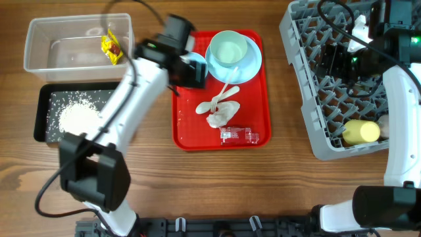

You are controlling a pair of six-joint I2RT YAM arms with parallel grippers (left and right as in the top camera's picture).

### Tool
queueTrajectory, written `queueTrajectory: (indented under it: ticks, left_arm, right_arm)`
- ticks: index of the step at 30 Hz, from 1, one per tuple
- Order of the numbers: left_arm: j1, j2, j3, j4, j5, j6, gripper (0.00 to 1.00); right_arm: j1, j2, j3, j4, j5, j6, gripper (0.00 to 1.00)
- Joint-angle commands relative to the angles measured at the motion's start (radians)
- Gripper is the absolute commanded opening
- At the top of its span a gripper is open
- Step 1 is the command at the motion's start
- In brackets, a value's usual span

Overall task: Sort waste into correct bins and load items into the dishwasher rack
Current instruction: 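Reach the left gripper to the white tissue on the red tray and grasp it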

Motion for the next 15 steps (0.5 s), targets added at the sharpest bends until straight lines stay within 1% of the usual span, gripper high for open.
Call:
queueTrajectory:
  ticks: [1,3,6,10,15]
  left_arm:
    - [-0.13,0.013,-0.057,-0.004,0.08,0.132,1.0]
    - [-0.183,0.026,-0.073,-0.001,0.078,0.157,1.0]
    - [-0.234,0.055,-0.09,0.002,0.066,0.16,1.0]
    - [-0.259,0.11,-0.092,0.003,0.066,0.16,1.0]
    - [-0.268,0.177,-0.092,0.026,0.079,0.16,0.96]
  right_arm:
    - [0.002,0.019,-0.01,0.0,0.021,-0.021,0.87]
    - [0.002,0.019,-0.01,-0.002,0.021,-0.021,0.87]
    - [0.002,0.019,-0.01,-0.001,0.021,-0.031,0.87]
    - [0.002,0.019,-0.01,-0.001,0.021,-0.047,0.87]
    - [0.002,0.019,-0.01,0.0,0.021,-0.046,0.87]
